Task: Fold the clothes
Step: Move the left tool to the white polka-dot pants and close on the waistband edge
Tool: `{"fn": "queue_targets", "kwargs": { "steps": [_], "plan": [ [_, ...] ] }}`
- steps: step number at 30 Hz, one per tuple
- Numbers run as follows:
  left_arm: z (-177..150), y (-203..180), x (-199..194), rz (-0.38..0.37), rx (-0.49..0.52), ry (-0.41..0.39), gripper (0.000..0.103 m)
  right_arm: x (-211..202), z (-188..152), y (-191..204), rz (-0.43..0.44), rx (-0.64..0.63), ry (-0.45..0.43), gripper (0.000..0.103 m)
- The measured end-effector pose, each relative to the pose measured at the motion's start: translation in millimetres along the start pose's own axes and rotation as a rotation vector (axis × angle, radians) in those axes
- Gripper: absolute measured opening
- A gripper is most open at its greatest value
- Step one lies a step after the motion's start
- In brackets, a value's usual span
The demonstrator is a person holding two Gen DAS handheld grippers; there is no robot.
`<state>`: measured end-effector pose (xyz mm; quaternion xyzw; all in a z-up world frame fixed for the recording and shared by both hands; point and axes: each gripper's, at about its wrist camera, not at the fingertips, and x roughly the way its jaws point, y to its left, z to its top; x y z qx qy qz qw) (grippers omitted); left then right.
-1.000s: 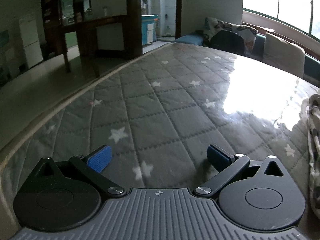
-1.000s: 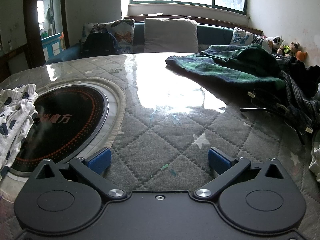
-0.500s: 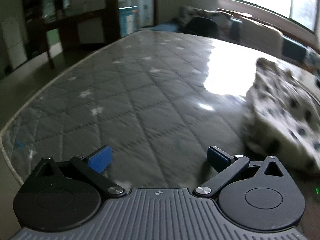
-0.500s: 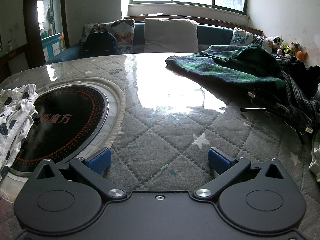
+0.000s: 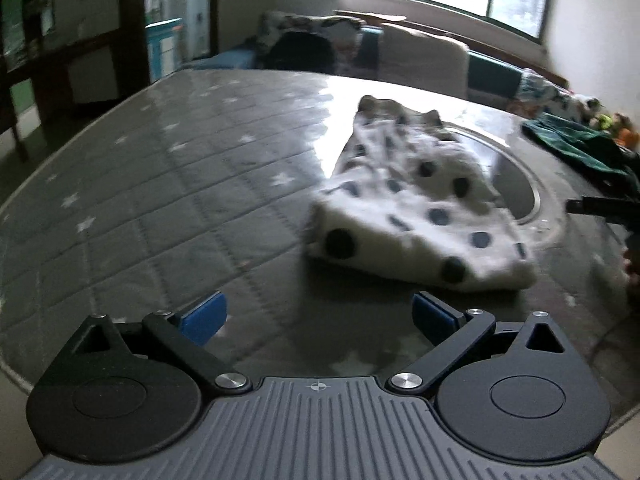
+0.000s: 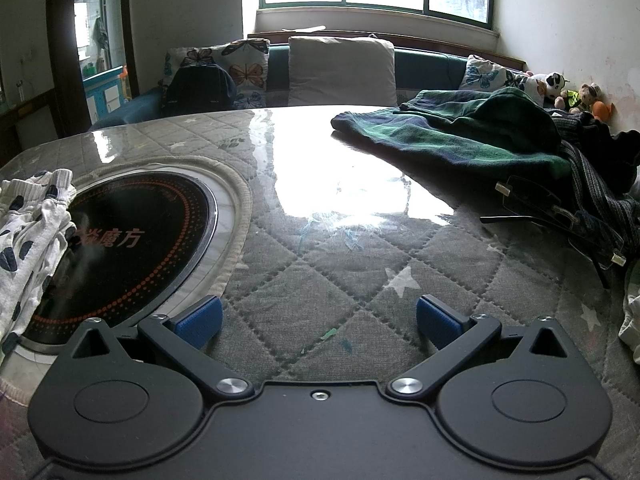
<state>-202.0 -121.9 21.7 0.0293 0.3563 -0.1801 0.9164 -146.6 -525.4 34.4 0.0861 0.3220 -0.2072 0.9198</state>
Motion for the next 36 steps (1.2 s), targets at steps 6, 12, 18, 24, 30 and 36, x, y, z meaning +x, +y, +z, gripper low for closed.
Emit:
{"fn": "queue_targets", "kwargs": {
  "steps": [6, 12, 18, 24, 30, 36],
  "plan": [
    [19, -9, 5, -0.085, -0.056, 0.026, 0.1, 0, 0, 1, 0.0, 0.0, 0.0, 0.103],
    [34, -9, 16, -0.121, -0.178, 0.076, 0.099, 0, 0, 1, 0.0, 0.0, 0.0, 0.103],
    [40, -18, 24, -0.122, -0.225, 0.112, 0.097, 0, 0, 0, 0.0, 0.0, 0.0, 0.103],
    [42, -27, 42, -0.129, -0.263, 0.164, 0.086, 0, 0, 0, 0.0, 0.001, 0.0, 0.103],
    [41, -35, 50, -0.11, -0.247, 0.168, 0.078, -1, -1, 1, 0.001, 0.001, -0.001, 0.103],
    [43, -36, 52, -0.082, -0.244, 0.156, 0.063, -1, -1, 1, 0.001, 0.001, -0.001, 0.103]
  ]
}}
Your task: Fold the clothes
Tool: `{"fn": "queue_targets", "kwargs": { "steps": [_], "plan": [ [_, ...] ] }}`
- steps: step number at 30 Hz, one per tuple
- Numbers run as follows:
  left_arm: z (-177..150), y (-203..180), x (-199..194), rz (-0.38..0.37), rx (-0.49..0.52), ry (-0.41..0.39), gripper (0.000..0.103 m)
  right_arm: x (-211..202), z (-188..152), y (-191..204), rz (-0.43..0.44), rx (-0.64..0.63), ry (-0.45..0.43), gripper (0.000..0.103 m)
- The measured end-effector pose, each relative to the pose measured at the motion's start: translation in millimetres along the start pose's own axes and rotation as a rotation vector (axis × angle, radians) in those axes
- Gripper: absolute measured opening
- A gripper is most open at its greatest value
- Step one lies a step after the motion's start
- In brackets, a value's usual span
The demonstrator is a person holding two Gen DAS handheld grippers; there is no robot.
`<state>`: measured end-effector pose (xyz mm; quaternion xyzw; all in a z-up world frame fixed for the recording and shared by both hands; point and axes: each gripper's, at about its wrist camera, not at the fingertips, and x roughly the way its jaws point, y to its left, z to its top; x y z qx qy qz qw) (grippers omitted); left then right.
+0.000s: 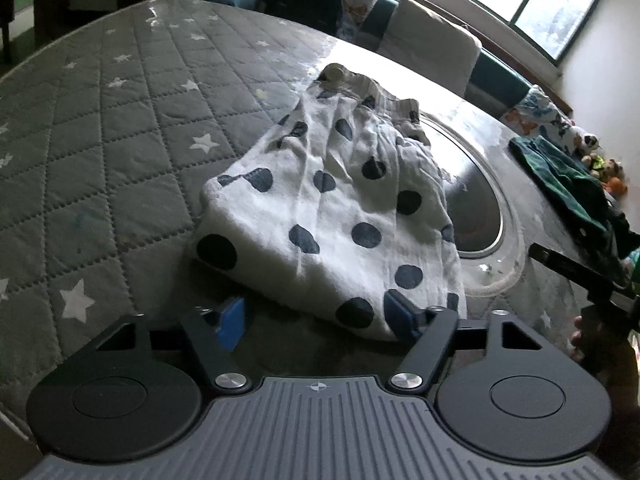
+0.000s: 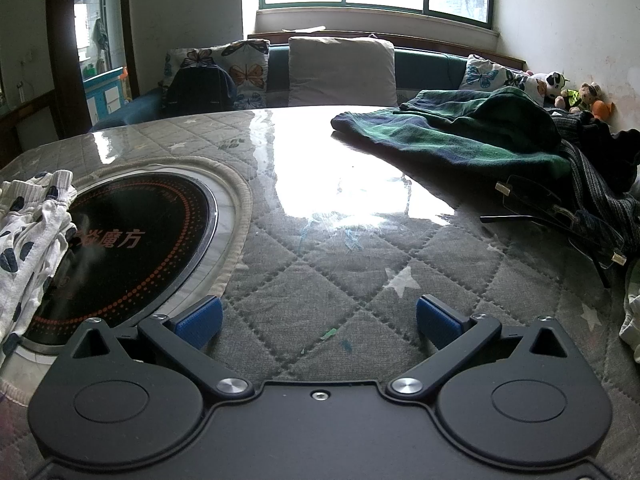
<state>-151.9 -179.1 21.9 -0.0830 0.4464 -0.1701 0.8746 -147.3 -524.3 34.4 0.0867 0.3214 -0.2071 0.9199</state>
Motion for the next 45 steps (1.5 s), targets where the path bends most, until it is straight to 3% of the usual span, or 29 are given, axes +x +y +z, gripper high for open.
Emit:
{"fn": "queue_targets", "kwargs": {
  "steps": [7, 12, 37, 45],
  "plan": [
    [2, 3, 1, 0.024, -0.014, -0.004, 0.03, 0, 0, 0, 0.0, 0.0, 0.0, 0.103],
    [4, 6, 3, 0.03, -0.022, 0.002, 0.016, 0, 0, 0, 0.0, 0.0, 0.0, 0.103],
    [28, 22, 15, 0.115, 0.067, 0.0, 0.011, 0, 0, 0, 0.0, 0.0, 0.0, 0.103],
    [48, 39, 23, 0.182, 0.113, -0.023, 0.011, 0, 0, -1, 0.001, 0.0, 0.0, 0.103]
  ]
}}
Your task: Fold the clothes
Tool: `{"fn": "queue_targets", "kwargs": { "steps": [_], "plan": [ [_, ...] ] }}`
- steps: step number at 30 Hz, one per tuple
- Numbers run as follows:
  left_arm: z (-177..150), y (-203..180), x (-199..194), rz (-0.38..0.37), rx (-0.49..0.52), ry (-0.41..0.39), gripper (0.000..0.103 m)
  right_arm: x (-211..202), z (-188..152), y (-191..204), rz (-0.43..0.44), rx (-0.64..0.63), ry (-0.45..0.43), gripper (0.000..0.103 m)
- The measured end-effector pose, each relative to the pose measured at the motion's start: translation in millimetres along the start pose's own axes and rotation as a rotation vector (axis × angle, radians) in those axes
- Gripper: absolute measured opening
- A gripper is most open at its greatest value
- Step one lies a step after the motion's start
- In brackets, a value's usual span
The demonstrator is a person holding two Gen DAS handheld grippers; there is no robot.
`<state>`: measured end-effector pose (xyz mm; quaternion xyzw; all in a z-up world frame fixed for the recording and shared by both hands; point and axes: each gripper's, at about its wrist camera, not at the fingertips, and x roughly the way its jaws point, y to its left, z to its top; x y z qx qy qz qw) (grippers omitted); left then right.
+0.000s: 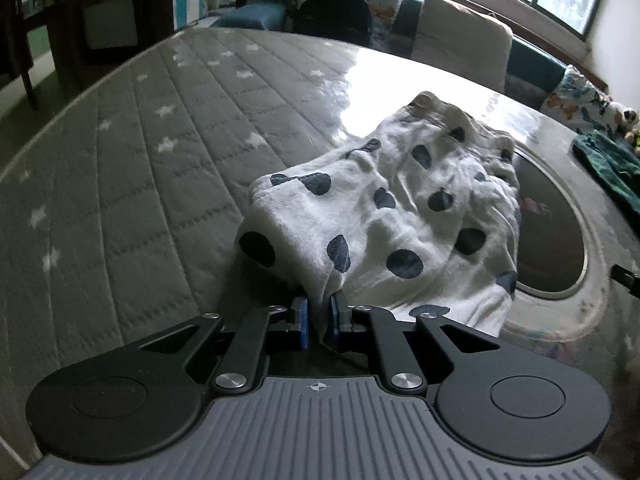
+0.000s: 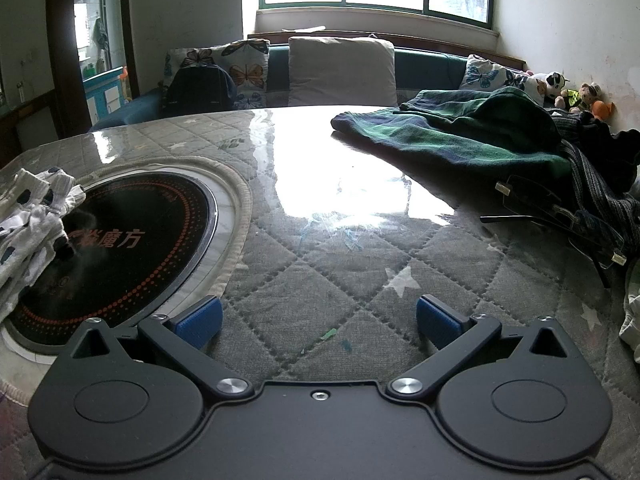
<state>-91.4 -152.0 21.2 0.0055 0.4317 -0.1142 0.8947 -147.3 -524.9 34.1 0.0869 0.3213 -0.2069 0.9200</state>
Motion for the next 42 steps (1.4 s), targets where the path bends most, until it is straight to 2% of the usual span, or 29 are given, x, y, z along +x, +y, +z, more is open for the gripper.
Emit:
{"fn": "queue_targets", "kwargs": {
  "steps": [22, 25, 27, 29, 32, 35, 38, 42],
  "plan": [
    [51, 37, 34, 0.084, 0.019, 0.0, 0.012, 0, 0, 0, 0.0, -0.001, 0.0, 0.103],
    [50, 34, 33, 0.092, 0.055, 0.004, 0.015, 0, 0, 0, -0.002, -0.003, 0.001, 0.103],
    [48, 32, 29, 0.097, 0.089, 0.007, 0.02, 0, 0, 0, -0.003, -0.004, 0.002, 0.103],
    [45, 31, 25, 0.096, 0.107, 0.009, 0.031, 0, 1, 0, -0.003, -0.005, 0.002, 0.103],
    [40, 29, 9, 0.082, 0.14, -0.008, 0.034, 0, 1, 0, -0.004, -0.006, 0.003, 0.103],
    [35, 21, -6, 0.072, 0.191, -0.043, 0.036, 0, 1, 0, -0.006, -0.008, 0.004, 0.103],
    [24, 2, -29, 0.051, 0.299, -0.114, 0.04, -1, 2, 0, -0.009, -0.007, 0.009, 0.103],
    [18, -33, -44, -0.026, 0.424, -0.169, 0.043, 0, 6, 3, -0.025, 0.008, 0.037, 0.103]
  ]
}}
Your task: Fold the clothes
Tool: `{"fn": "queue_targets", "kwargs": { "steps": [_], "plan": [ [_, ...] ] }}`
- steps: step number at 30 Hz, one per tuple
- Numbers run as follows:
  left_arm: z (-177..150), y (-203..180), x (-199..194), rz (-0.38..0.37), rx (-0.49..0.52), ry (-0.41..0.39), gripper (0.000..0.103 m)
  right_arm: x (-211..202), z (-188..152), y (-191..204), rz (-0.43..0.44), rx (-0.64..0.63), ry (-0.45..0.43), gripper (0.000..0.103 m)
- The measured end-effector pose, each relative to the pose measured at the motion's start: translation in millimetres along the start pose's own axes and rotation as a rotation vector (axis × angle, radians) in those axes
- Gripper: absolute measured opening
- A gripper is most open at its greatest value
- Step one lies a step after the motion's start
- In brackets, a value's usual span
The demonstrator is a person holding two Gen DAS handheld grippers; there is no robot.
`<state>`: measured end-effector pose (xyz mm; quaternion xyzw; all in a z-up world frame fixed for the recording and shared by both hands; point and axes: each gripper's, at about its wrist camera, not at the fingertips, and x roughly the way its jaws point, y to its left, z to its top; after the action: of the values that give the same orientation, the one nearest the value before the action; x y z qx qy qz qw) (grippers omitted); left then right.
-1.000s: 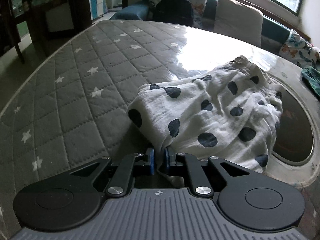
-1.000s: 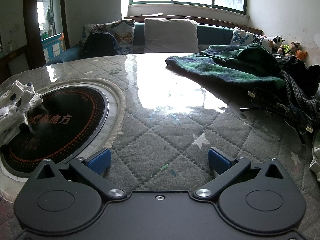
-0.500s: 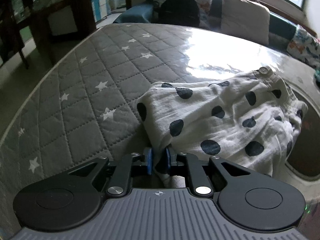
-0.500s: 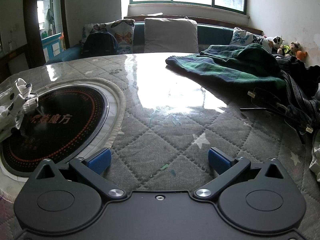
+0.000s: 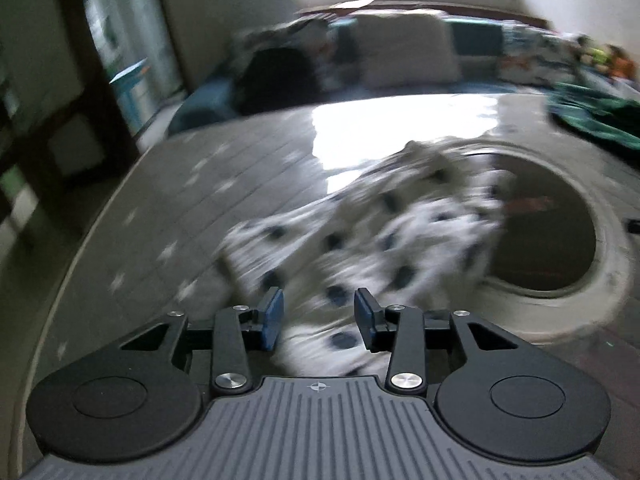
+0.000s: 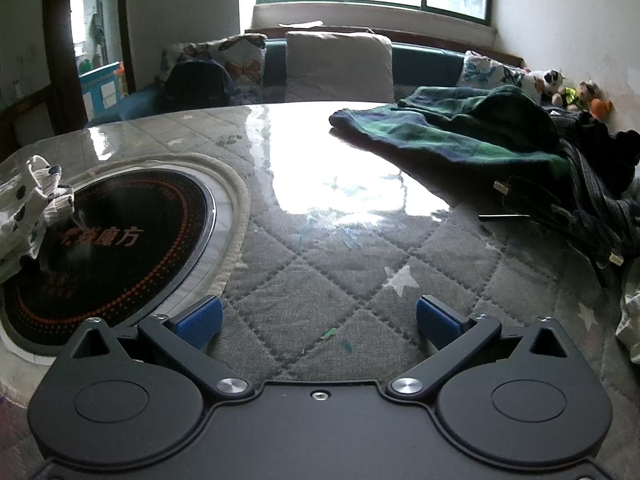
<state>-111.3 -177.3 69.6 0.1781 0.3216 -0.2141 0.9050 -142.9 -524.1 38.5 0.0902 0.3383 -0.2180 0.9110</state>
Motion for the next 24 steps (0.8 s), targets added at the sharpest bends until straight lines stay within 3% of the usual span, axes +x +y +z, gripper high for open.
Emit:
{"fn": "queue_targets", "kwargs": {
  "steps": [5, 8, 16, 24],
  "plan": [
    [10, -52, 1, -0.063, 0.167, -0.063, 0.045, 1, 3, 2, -0.008, 0.011, 0.027, 0.103],
    [18, -77, 15, -0.1, 0.231, -0.061, 0.046, 0, 3, 2, -0.002, 0.007, 0.032, 0.103],
    [29, -105, 49, -0.131, 0.32, -0.048, 0.046, -5, 3, 1, 0.028, 0.026, 0.036, 0.103],
    [25, -127, 80, -0.143, 0.471, -0.012, 0.046, -15, 13, 11, 0.093, 0.013, 0.029, 0.103]
  ]
}}
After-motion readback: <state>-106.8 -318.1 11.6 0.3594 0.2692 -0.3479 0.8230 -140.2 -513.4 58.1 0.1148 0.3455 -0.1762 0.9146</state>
